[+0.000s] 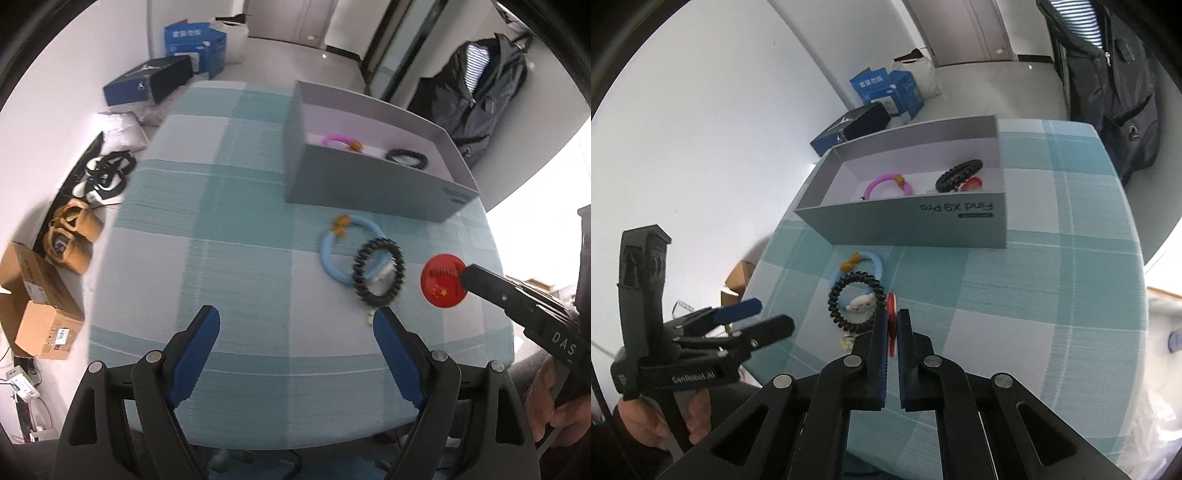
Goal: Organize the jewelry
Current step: 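Grasp the black coiled bracelet with the left tool while the right tool holds the red badge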
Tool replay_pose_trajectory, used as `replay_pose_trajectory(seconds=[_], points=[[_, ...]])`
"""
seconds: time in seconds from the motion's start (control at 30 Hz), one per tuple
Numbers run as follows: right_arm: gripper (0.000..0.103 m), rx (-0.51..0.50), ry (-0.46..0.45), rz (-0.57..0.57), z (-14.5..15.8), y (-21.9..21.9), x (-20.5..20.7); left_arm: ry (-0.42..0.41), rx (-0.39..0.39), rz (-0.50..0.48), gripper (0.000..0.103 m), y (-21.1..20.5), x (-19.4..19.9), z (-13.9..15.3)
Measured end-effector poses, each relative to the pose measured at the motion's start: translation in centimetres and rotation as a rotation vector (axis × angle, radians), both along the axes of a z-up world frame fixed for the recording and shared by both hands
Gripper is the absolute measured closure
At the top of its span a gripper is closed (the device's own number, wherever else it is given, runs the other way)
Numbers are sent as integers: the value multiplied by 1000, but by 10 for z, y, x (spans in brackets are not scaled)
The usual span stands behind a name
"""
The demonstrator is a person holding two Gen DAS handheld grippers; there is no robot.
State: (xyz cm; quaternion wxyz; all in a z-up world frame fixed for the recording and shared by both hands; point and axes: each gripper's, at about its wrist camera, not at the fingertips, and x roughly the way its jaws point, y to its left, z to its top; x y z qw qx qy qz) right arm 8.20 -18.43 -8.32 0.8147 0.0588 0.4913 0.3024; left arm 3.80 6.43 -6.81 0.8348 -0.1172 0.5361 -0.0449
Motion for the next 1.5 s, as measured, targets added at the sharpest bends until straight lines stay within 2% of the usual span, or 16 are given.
replay_pose_trajectory(seconds=[0.27, 0.47, 0.6, 0.77, 0.8, 0.87, 0.93, 1.03, 1.27, 1.5], points=[[99, 18, -16, -28, 7, -18, -3, -22, -78, -49, 21, -21, 13, 5], [99, 39, -12, -58, 8, -32, 1, -54, -26, -99, 24, -37, 24, 7], [99, 49, -16, -62, 10, -36, 2, -10, -41, -110, 54, -39, 32, -2], [99, 60, -21, -50, 12, -35, 1, -9, -44, -112, 70, -39, 33, -5], [99, 60, -21, -48, 12, -34, 1, -3, -49, -117, 79, -38, 34, -6], [99, 62, -20, -44, 12, -34, 2, -10, -54, -125, 82, -39, 33, -5], [99, 66, -18, -46, 12, -34, 4, -18, -49, -144, 96, -40, 33, -2], [99, 79, -14, -47, 13, -33, 5, -30, -52, -151, 97, -37, 33, 3], [99, 82, -10, -32, 14, -25, 7, -50, -200, -106, 98, -14, 35, 17], [99, 102, -8, -26, 16, -23, 8, -90, -264, -39, 98, 9, 33, 33]])
